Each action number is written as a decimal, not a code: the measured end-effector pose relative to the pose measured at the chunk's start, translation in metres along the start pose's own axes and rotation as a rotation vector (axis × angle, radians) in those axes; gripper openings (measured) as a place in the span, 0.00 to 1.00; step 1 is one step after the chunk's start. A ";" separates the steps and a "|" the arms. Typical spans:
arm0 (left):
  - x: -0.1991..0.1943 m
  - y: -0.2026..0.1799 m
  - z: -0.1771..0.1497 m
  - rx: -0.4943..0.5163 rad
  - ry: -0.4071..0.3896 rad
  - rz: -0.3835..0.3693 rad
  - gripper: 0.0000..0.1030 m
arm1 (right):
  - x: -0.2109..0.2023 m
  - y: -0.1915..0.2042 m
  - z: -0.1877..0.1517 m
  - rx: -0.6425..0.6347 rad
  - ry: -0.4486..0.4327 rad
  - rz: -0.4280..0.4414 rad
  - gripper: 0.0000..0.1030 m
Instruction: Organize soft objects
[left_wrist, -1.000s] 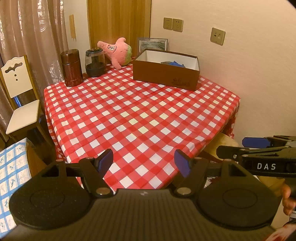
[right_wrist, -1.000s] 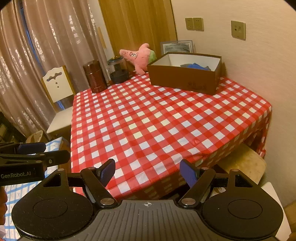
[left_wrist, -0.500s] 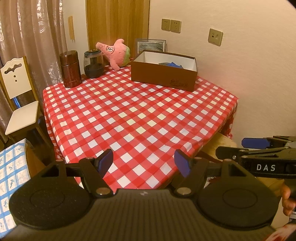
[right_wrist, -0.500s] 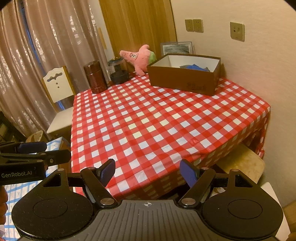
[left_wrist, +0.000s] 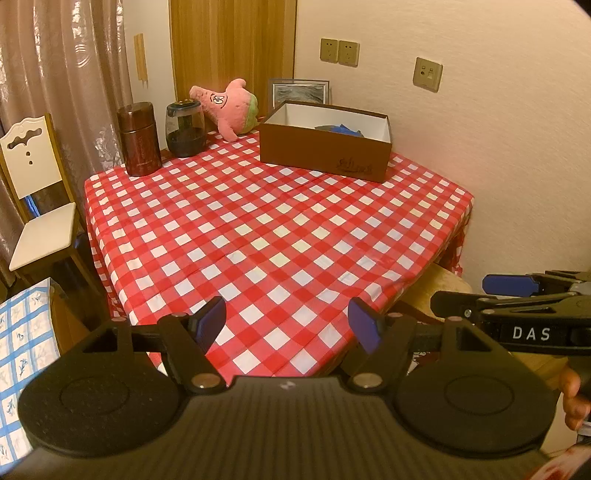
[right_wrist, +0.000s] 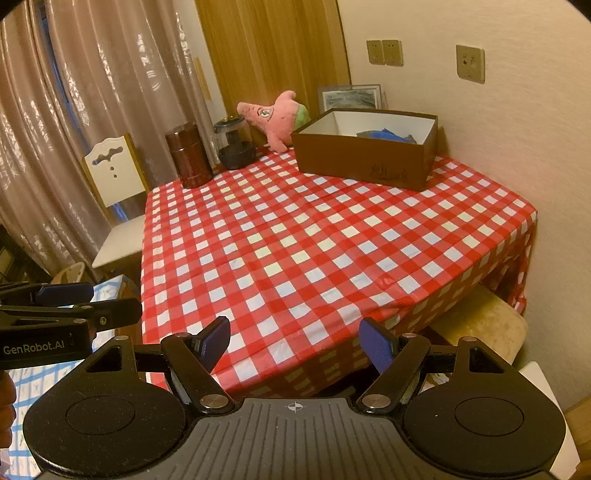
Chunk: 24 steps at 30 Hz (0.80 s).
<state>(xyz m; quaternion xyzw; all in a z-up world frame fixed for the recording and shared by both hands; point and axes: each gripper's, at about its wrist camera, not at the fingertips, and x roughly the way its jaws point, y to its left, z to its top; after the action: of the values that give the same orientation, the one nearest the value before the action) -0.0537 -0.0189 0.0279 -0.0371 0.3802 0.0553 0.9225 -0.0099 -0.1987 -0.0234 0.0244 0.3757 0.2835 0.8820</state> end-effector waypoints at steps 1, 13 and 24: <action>0.000 0.001 0.000 0.000 -0.001 0.001 0.69 | 0.001 0.000 0.000 0.000 0.000 0.000 0.74; 0.001 -0.001 0.000 0.000 -0.001 0.000 0.69 | 0.000 -0.002 0.000 -0.001 0.001 0.001 0.74; 0.003 -0.002 0.000 -0.001 -0.001 0.001 0.69 | 0.002 -0.003 0.000 -0.002 0.001 0.002 0.74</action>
<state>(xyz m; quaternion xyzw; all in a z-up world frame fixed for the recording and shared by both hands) -0.0515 -0.0206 0.0257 -0.0375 0.3795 0.0559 0.9227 -0.0075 -0.2000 -0.0249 0.0238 0.3759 0.2848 0.8815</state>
